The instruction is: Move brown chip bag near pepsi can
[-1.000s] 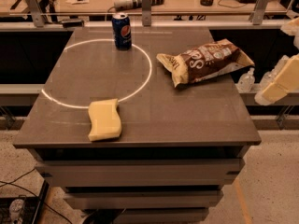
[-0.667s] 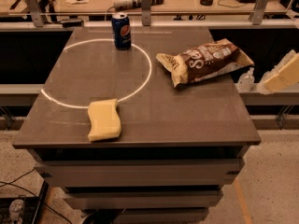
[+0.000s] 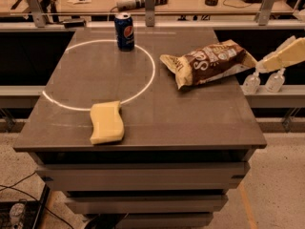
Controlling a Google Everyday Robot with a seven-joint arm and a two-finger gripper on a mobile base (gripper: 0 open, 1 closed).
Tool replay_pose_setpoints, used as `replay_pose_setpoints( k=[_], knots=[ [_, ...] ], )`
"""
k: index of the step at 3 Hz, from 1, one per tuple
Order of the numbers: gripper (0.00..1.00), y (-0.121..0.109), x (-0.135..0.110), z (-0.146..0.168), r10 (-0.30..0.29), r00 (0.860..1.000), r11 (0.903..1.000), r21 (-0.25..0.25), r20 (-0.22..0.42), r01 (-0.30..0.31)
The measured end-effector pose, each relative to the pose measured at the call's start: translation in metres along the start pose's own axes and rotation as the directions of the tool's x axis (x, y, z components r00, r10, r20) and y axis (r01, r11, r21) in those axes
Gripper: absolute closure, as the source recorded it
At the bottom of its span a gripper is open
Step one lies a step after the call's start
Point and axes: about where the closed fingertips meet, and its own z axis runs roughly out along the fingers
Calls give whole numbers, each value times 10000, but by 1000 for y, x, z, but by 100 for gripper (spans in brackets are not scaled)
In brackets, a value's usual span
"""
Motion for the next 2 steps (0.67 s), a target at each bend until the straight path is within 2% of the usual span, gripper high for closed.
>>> replay_pose_setpoints(
  k=[1, 2],
  knots=[
    [0, -22, -1, 33, 137, 9998, 9997, -223, 149, -134],
    [0, -36, -9, 74, -22, 9999, 9987, -502, 130, 28]
  ],
)
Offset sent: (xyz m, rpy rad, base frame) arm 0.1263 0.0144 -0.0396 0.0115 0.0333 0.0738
